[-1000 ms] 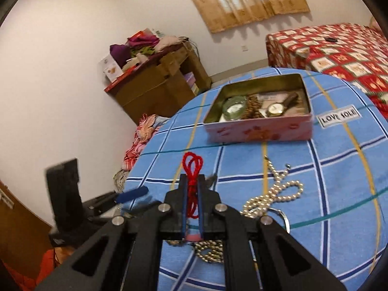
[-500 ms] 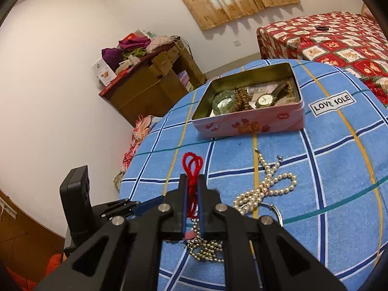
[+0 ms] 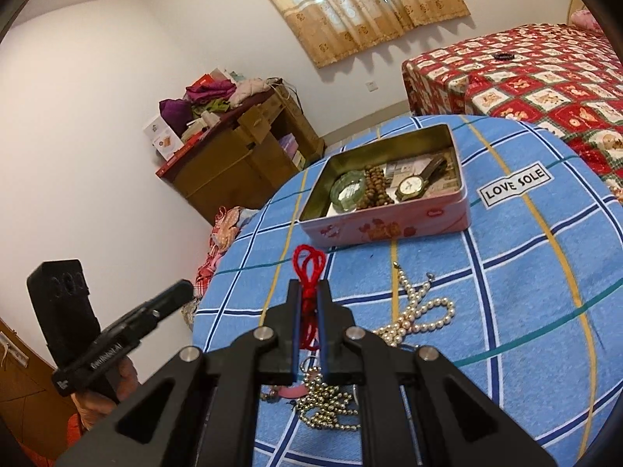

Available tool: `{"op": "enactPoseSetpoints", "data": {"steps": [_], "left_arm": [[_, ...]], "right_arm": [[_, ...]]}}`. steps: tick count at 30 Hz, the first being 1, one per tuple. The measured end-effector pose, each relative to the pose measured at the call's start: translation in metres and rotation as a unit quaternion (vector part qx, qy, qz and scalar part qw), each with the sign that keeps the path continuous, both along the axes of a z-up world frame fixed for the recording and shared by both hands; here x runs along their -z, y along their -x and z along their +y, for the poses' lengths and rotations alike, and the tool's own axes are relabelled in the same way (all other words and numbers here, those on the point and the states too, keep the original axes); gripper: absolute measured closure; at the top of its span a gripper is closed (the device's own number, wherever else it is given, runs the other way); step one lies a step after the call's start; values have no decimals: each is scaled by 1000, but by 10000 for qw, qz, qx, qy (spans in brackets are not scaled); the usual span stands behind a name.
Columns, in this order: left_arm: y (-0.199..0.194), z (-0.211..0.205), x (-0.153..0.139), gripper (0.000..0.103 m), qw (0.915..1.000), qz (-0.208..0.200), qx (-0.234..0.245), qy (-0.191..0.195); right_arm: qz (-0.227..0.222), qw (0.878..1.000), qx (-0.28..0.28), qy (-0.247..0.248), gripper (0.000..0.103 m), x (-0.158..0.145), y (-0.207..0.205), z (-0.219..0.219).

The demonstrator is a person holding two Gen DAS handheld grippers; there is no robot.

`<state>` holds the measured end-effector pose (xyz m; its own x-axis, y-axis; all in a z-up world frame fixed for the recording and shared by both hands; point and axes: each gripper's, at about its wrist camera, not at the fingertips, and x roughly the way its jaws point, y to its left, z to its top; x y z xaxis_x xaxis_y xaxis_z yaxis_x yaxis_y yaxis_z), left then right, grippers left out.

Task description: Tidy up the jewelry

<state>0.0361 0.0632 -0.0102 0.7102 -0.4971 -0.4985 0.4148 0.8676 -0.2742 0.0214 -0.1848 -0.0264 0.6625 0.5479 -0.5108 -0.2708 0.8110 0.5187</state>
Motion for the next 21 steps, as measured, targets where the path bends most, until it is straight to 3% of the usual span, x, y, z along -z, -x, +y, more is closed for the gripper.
{"op": "enactPoseSetpoints", "data": {"steps": [5, 7, 10, 11, 12, 14, 18, 21], "left_arm": [[-3, 0, 12, 94, 9998, 167, -1, -121], [-2, -3, 19, 94, 9993, 291, 217, -104], [-1, -14, 33, 91, 9973, 402, 353, -500], [-2, -19, 38, 80, 9963, 504, 339, -609], [-6, -21, 47, 62, 9947, 691, 321, -688], [-10, -24, 58, 45, 9910, 965, 291, -876], [-11, -34, 75, 45, 9832, 1154, 258, -1392], [-17, -34, 78, 45, 9847, 1165, -31, -1298]], "right_arm": [[49, 10000, -23, 10, 92, 4, -1, 1], [82, 10000, -36, -26, 92, 7, -1, 1], [103, 9999, -76, -4, 92, 8, -1, 3], [108, 9999, -85, -11, 92, 9, -1, 3], [120, 9999, -90, -25, 92, 9, -1, 3], [141, 9998, -90, -55, 92, 10, -1, 2], [140, 9998, -78, -75, 92, 9, -1, 0], [147, 9998, -79, -109, 92, 9, -1, 0]]}}
